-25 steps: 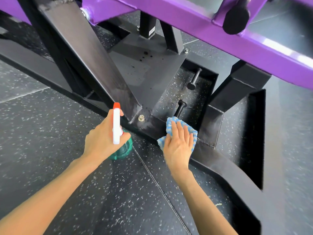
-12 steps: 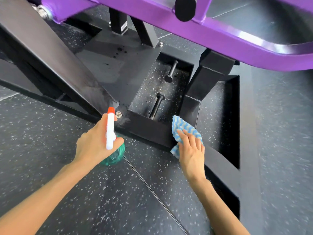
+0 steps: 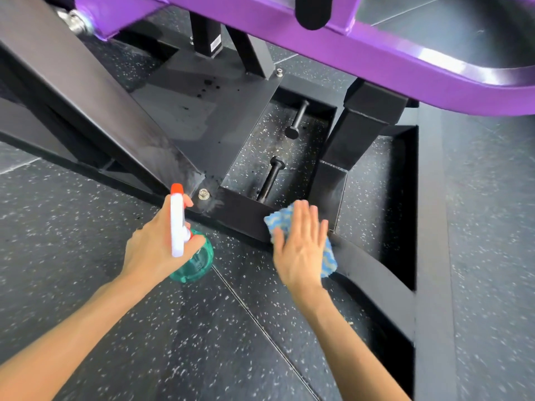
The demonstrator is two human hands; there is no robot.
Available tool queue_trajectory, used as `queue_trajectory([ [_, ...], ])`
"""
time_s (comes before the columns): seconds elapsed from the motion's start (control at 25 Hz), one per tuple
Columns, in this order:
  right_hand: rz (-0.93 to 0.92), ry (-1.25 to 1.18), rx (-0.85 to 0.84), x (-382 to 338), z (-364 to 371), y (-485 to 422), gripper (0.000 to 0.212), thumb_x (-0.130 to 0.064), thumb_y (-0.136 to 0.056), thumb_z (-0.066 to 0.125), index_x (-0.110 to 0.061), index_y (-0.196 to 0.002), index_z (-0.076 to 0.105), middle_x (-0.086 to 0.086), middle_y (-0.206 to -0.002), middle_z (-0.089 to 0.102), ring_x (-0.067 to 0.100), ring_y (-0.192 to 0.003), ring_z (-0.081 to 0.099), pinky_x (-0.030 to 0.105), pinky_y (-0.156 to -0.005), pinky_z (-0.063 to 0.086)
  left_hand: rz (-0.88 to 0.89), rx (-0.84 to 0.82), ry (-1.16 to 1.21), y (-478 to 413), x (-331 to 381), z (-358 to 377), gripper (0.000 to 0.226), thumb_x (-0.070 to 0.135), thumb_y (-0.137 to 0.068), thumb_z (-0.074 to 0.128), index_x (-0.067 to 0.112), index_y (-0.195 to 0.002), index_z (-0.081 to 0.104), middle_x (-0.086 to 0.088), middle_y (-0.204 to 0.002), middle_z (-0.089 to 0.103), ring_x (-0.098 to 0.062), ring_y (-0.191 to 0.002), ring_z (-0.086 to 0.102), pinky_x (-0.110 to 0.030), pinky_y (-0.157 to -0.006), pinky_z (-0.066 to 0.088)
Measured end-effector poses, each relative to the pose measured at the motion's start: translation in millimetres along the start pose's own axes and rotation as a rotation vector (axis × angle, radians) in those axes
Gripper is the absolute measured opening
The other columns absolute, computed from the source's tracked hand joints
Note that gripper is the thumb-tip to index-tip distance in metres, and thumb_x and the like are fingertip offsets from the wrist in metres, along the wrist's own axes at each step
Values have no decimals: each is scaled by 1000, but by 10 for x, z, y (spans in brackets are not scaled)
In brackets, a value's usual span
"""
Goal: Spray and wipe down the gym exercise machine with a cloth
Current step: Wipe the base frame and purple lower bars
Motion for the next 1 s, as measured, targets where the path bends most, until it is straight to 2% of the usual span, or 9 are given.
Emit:
queue_trajectory([
  [0.08, -140, 4, -70, -487, 144, -91, 65, -40, -95, 26, -3, -148, 27, 12, -153, 29, 30, -143, 23, 45, -118, 7, -10, -2, -7, -6, -19, 0, 52, 14, -83, 67, 35, -106, 26, 12, -69, 53, -32, -67, 60, -44, -71, 53],
  [0.2, -325, 6, -262, -1093, 377, -311, 59, -31, -100, 28, -14, -152, 6, 2, -160, 7, 21, -147, 0, 42, -119, -4, -39, 18, 8, -6, 8, -17, 50, 16, -80, 64, 35, -108, 28, 3, -74, 60, -35, -71, 59, -44, -72, 50],
  [0.32, -418, 119, -213, -930, 356, -286, 55, -21, -96, 20, -17, -151, 17, -1, -158, 18, 19, -146, 14, 42, -119, 11, -33, 14, 9, 7, 34, -15, 49, 15, -80, 63, 32, -111, 30, 7, -79, 62, -34, -68, 57, -40, -70, 46],
  [0.44, -149, 168, 8, 69, -9, 39, 58, -20, -90, 21, -13, -145, 37, 3, -151, 36, 23, -140, 33, 44, -114, 27, -14, -13, 5, 10, 20, -18, 51, 15, -81, 64, 35, -109, 28, 7, -77, 62, -29, -64, 56, -39, -67, 44],
  [0.56, 203, 165, 50, 994, -330, 309, 53, -17, -94, 28, -9, -146, 33, 7, -152, 34, 27, -142, 28, 49, -115, 22, 56, -72, -1, -12, 96, 19, 51, 14, -81, 66, 38, -111, 31, 13, -80, 61, -28, -69, 56, -39, -69, 44],
  [0.64, 368, 136, 87, 982, -307, 311, 53, -9, -93, 44, -7, -145, 34, 9, -150, 37, 30, -141, 28, 53, -114, 21, 140, -139, 4, -1, 232, 77, 51, 16, -82, 67, 40, -112, 34, 14, -76, 61, -29, -72, 58, -41, -72, 48],
  [0.72, 255, 128, 94, 546, -206, 137, 54, -8, -87, 46, -7, -141, 40, 8, -144, 44, 29, -137, 36, 54, -111, 27, 218, -201, 21, -15, 446, 148, 48, 21, -81, 67, 42, -110, 35, 14, -70, 61, -29, -73, 61, -43, -73, 51],
  [0.84, -115, 39, -80, -28, -5, -23, 59, -16, -87, 24, -8, -144, 37, 5, -150, 38, 26, -140, 31, 51, -115, 23, 291, -258, 15, -48, 828, 237, 44, 34, -66, 54, 43, -105, 36, 18, -64, 60, -29, -69, 57, -40, -70, 49],
  [1.0, 62, 213, -26, 929, -355, 459, 56, -21, -91, 26, -10, -146, 35, 4, -151, 36, 21, -140, 32, 44, -115, 25, 344, -306, 18, 14, 1239, 478, 48, 37, -59, 49, 41, -106, 45, 18, -64, 60, -29, -72, 55, -36, -69, 42],
])
Point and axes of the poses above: each hand's wrist, its own y-axis away from the middle knuckle, its own z-axis out of the palm, x = y × z, the point moved 5 cm from there along -y, towards the middle knuckle
